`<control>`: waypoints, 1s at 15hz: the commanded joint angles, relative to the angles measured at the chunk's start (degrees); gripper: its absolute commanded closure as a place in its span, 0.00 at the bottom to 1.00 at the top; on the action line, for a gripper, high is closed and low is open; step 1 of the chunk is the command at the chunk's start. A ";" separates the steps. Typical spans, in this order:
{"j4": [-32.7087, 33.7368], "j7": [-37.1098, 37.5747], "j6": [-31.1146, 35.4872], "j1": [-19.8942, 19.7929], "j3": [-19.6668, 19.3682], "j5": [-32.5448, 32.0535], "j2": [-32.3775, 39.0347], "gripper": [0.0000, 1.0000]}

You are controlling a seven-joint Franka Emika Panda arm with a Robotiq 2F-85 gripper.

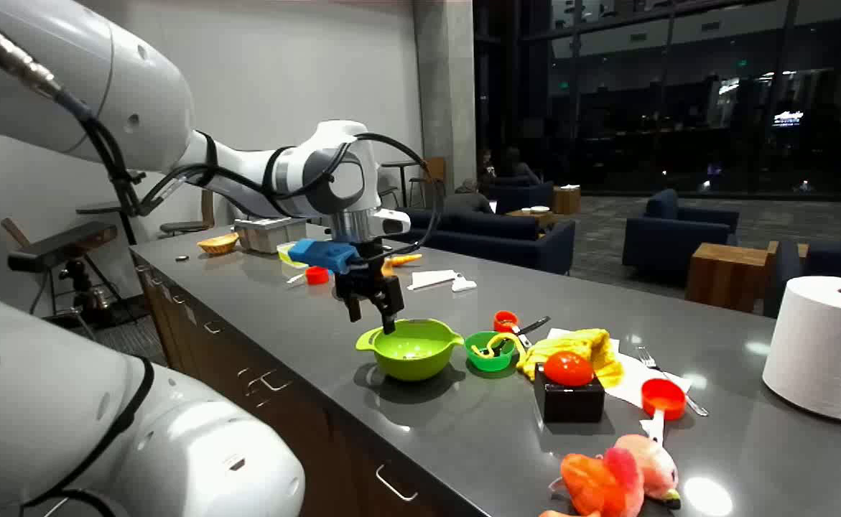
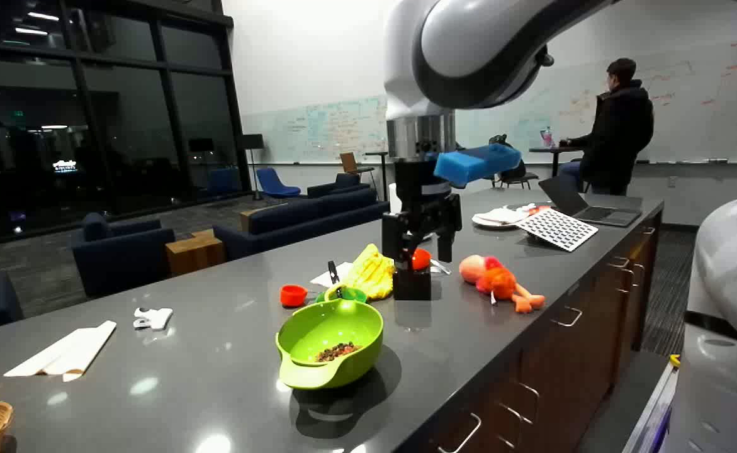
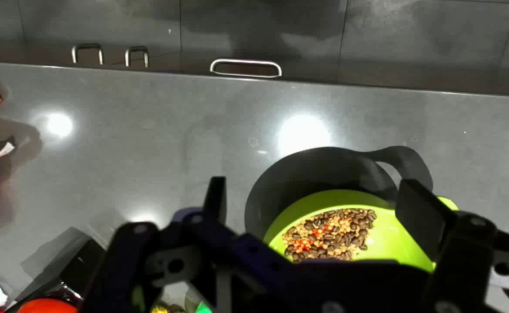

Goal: Press on the orange plush toy

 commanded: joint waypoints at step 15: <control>6.45 -1.71 2.71 -6.03 -7.72 -0.72 8.75 0.00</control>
